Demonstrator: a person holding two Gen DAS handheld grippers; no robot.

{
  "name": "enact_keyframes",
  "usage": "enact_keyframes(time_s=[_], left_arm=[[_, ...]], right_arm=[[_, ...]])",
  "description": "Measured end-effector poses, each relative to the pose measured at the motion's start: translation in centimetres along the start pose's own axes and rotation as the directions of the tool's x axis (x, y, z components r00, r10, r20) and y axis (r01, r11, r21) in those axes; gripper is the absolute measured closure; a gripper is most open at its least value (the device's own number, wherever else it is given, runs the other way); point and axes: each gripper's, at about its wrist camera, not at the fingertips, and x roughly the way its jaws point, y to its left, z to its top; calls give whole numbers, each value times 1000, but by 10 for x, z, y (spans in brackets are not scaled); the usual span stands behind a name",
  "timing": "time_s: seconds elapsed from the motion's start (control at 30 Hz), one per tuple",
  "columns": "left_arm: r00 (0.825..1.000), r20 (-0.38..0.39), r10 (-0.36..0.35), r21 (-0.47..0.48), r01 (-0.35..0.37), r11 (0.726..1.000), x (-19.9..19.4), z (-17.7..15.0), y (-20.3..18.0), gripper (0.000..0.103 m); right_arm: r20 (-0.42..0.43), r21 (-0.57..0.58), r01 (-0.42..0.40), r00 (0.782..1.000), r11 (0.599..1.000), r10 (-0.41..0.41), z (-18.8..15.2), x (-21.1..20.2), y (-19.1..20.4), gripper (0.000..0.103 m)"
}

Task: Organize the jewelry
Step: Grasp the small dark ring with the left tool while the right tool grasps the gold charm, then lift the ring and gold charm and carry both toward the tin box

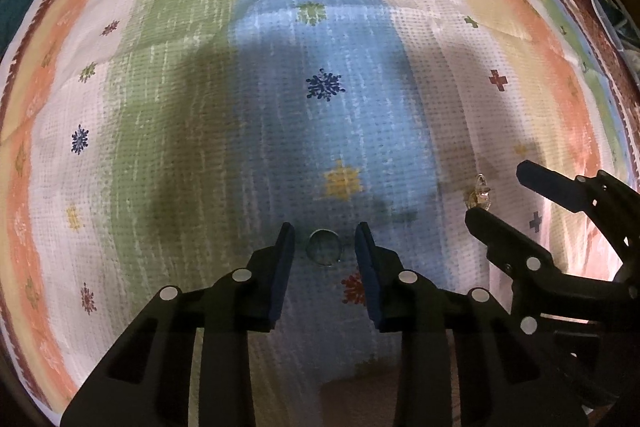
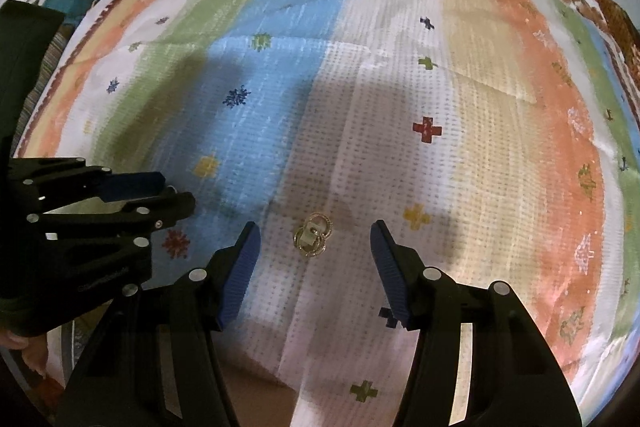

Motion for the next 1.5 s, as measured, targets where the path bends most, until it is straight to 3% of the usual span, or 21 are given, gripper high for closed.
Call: enact_keyframes(time_s=[0.13, 0.27, 0.4, 0.53, 1.17, 1.23, 1.5], left_arm=[[1000, 3, 11, 0, -11, 1000, 1, 1, 0, 84], [1000, 6, 12, 1, -12, 1000, 2, 1, 0, 85], [1000, 11, 10, 10, -10, 1000, 0, -3, 6, 85], [1000, 15, 9, 10, -9, 1000, 0, -5, 4, 85], [996, 94, -11, 19, 9, 1000, -34, -8, -3, 85], [994, 105, -13, 25, 10, 1000, -39, -10, -5, 85], [989, 144, -29, 14, 27, 1000, -57, -17, 0, 85]], right_arm=[[-10, -12, -3, 1000, 1000, 3, 2, 5, 5, 53], [-20, -10, -1, 1000, 1000, 1, 2, 11, 5, 56], [-22, 8, 9, 1000, 1000, -9, 2, 15, 0, 67], [-24, 17, 5, 1000, 1000, -5, 3, 15, -3, 87], [29, 3, 19, 999, 1000, -19, -4, -13, 3, 88], [34, -1, 23, 999, 1000, -23, -5, -15, 5, 93], [76, 4, 20, 997, 1000, -20, -9, -37, 10, 94]])
